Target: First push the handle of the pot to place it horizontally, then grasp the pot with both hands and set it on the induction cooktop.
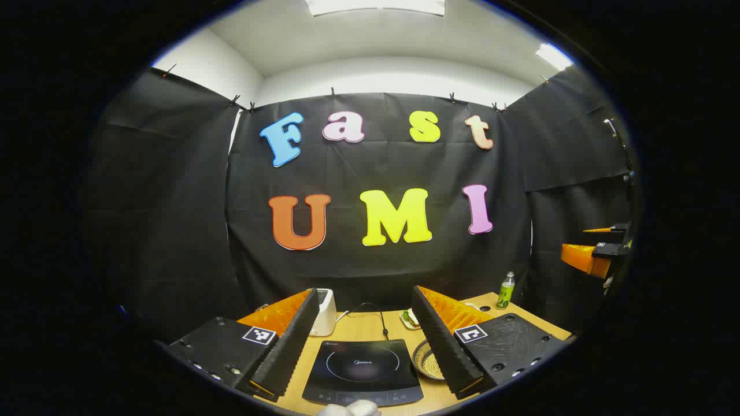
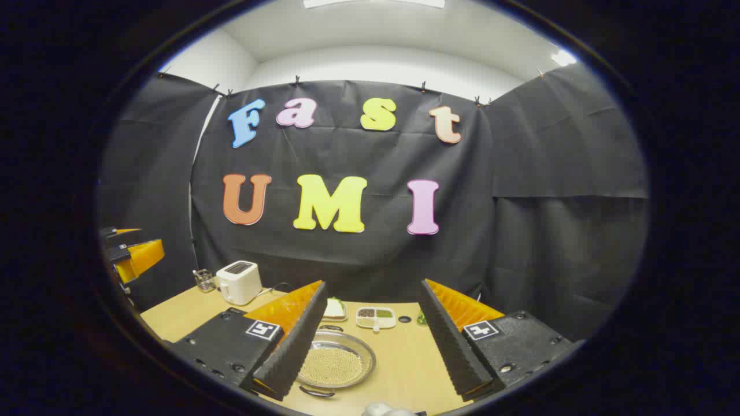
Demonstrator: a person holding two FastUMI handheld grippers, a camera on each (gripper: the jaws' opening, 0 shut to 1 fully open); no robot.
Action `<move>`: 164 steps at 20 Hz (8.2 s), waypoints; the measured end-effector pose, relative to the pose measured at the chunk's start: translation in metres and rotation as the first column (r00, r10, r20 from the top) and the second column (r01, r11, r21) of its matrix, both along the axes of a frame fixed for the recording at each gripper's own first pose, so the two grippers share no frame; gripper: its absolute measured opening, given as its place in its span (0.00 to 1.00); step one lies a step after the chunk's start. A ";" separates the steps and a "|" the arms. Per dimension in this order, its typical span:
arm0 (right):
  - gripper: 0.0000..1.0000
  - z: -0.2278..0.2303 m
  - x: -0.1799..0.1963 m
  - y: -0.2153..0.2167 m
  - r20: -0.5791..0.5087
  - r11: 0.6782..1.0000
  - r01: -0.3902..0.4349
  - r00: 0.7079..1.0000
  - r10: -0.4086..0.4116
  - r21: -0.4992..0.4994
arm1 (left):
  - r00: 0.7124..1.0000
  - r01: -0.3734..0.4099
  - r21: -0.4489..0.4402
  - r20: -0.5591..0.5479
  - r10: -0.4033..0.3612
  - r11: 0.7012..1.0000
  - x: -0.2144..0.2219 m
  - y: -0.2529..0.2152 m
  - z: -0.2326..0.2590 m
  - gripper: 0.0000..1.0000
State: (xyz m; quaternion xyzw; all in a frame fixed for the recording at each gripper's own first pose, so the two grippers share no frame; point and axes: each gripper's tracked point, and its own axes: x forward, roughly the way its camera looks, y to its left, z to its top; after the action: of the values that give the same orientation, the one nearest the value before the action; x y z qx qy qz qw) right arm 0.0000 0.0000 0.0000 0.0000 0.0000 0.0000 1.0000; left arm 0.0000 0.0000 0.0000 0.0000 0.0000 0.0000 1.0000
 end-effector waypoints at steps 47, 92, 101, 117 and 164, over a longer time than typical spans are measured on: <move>0.04 -0.293 0.017 0.190 -0.663 0.902 -0.420 0.648 0.375 0.100 | 0.991 -0.122 -0.023 -0.064 0.121 0.992 -0.006 0.061 -0.040 0.96; 0.04 -0.386 0.059 0.042 -0.807 0.980 -0.193 0.570 0.153 0.049 | 0.989 -0.103 -0.004 -0.103 0.102 0.995 0.031 0.030 -0.053 0.96; 0.04 -0.389 0.083 -0.005 -0.815 0.983 -0.182 0.569 0.109 0.004 | 0.986 -0.117 0.009 -0.120 0.117 0.993 0.040 0.018 -0.055 0.96; 0.00 -0.387 0.147 -0.071 -0.801 0.969 -0.235 0.594 0.081 -0.076 | 0.966 -0.199 0.053 -0.157 0.205 0.979 0.043 -0.011 -0.060 0.96; 0.96 -0.375 0.210 -0.080 -0.705 0.981 -0.170 0.684 0.186 0.093 | 0.749 0.026 -0.117 -0.656 -0.097 0.993 0.145 -0.172 -0.356 0.96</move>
State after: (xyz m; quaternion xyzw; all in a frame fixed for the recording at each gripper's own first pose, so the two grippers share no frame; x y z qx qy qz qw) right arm 0.2095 -0.0800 -0.3751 0.0101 0.3855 0.0970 0.9176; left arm 0.1448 -0.1718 -0.3561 -0.0500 0.3528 -0.0330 0.9338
